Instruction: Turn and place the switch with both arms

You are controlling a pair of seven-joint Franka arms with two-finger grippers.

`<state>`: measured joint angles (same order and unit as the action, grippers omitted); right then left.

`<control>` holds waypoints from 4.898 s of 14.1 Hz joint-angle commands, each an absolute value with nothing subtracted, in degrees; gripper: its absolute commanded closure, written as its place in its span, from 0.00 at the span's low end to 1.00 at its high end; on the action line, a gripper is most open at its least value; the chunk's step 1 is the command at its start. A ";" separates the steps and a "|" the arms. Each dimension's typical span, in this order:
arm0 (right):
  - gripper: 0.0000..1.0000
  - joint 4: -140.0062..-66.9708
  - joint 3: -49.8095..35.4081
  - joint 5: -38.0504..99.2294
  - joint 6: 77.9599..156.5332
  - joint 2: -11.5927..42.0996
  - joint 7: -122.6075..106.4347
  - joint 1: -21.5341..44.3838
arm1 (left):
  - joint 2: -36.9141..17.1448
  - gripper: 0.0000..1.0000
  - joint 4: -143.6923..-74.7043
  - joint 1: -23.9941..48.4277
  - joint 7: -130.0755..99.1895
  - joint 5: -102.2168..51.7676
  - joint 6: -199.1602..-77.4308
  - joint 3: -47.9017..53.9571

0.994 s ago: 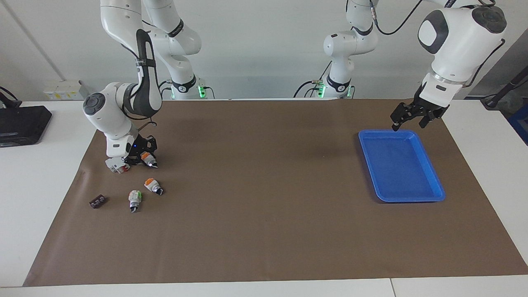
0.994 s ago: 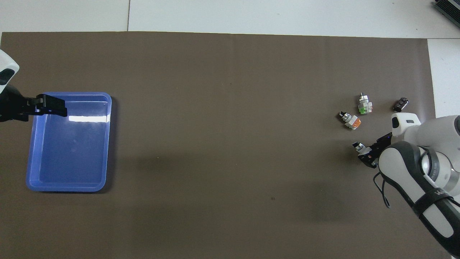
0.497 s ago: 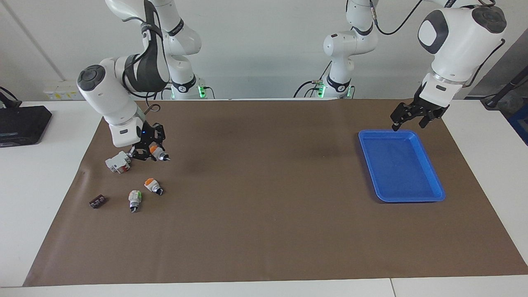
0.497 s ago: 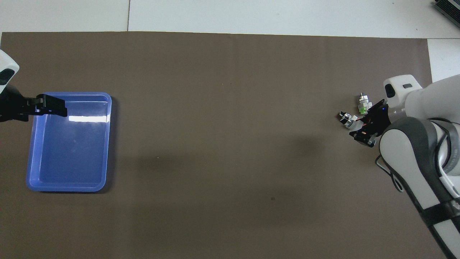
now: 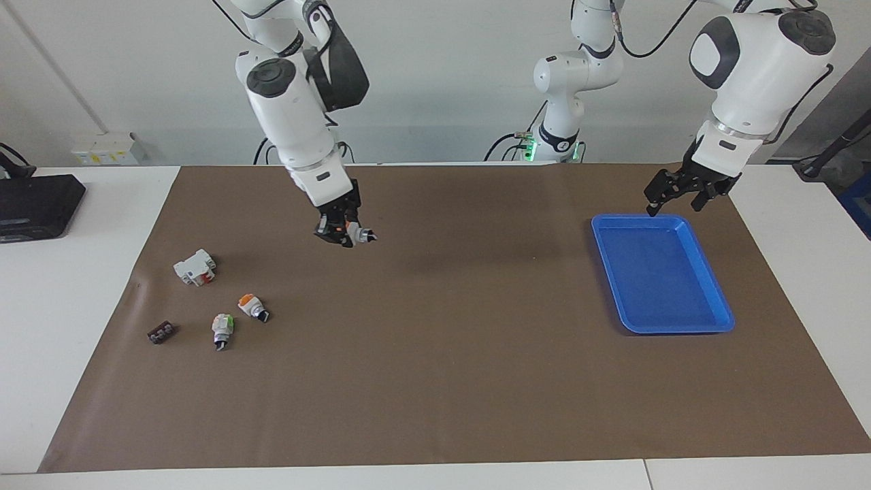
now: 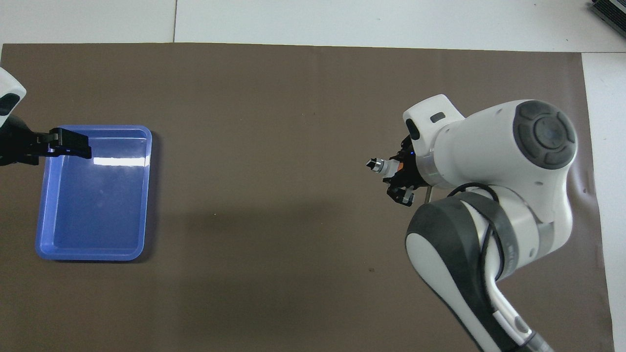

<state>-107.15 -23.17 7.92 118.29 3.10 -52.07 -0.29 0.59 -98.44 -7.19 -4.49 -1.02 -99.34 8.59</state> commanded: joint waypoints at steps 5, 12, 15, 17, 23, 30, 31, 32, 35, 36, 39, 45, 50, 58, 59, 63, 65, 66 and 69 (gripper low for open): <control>1.00 -106.17 -28.39 8.79 130.32 4.74 -35.78 9.30 | 2.46 0.00 -100.72 -6.50 -4.83 -0.09 -102.12 9.23; 1.00 -106.52 -28.39 8.53 136.14 5.10 -30.49 12.74 | 4.57 0.10 -106.95 -6.33 -4.57 -16.77 -106.78 9.49; 1.00 -106.70 -28.39 8.26 136.23 5.36 -30.41 12.92 | 4.57 0.40 -107.93 -4.48 -4.57 -25.37 -107.93 9.58; 1.00 -106.61 -28.39 8.17 136.32 5.36 -30.06 13.53 | 4.31 0.45 -107.93 -3.26 -4.66 -31.96 -107.84 9.58; 1.00 -106.70 -28.39 8.00 136.23 5.36 -29.97 13.54 | 2.02 0.65 -108.98 0.78 -5.01 -44.02 -108.46 9.58; 1.00 -106.70 -28.39 7.91 136.23 5.36 -29.88 13.54 | 1.76 0.74 -108.20 1.14 -16.50 -48.43 -103.38 10.11; 1.00 -106.70 -28.30 7.91 136.23 5.36 -29.88 13.54 | 1.84 0.74 -108.02 0.71 -19.39 -48.43 -101.45 10.02; 1.00 -106.70 -28.39 8.00 136.23 5.36 -29.88 13.54 | 2.11 0.74 -108.19 0.53 -21.69 -48.43 -100.47 9.93; 1.00 -106.70 -28.30 7.91 136.23 5.36 -29.88 13.54 | 2.29 0.79 -108.28 0.44 -32.65 -48.51 -100.98 10.02; 1.00 -106.70 -28.30 7.91 136.23 5.36 -29.88 13.54 | 2.11 0.82 -108.19 0.70 -35.91 -48.60 -102.47 10.02; 1.00 -106.70 -28.30 7.91 136.23 5.36 -29.88 13.54 | 1.93 0.84 -108.28 2.28 -46.10 -48.60 -106.60 10.11; 1.00 -106.70 -28.39 7.91 135.09 5.27 -29.53 13.54 | 2.28 0.84 -109.86 2.90 -57.11 -48.25 -109.15 10.02; 1.00 -106.70 -28.48 7.82 135.00 5.19 -30.06 13.71 | 2.64 0.80 -110.48 2.90 -66.51 -47.64 -107.58 10.02; 1.00 -106.61 -28.56 7.65 135.44 5.19 -29.62 13.80 | 3.25 0.75 -110.74 2.37 -77.87 -44.31 -101.17 9.67; 1.00 -106.61 -28.56 7.65 135.44 5.19 -29.62 13.80 | 3.51 0.73 -111.00 2.11 -77.87 -44.04 -100.29 9.41; 1.00 -106.35 -28.56 7.65 135.61 5.27 -29.62 13.80 | 4.21 0.66 -112.14 -0.44 -77.52 -42.54 -97.47 9.40; 1.00 -106.00 -28.56 7.65 135.79 5.36 -29.53 13.80 | 4.83 0.60 -113.20 -0.35 -77.78 -42.71 -97.56 9.67; 1.00 -106.00 -28.56 7.65 137.71 5.54 -29.53 13.80 | 4.83 0.58 -113.46 0.26 -78.04 -43.06 -97.91 9.84; 1.00 -105.82 -28.56 7.65 140.36 7.12 -29.44 13.80 | 4.92 0.58 -114.17 3.16 -81.12 -43.68 -99.49 9.84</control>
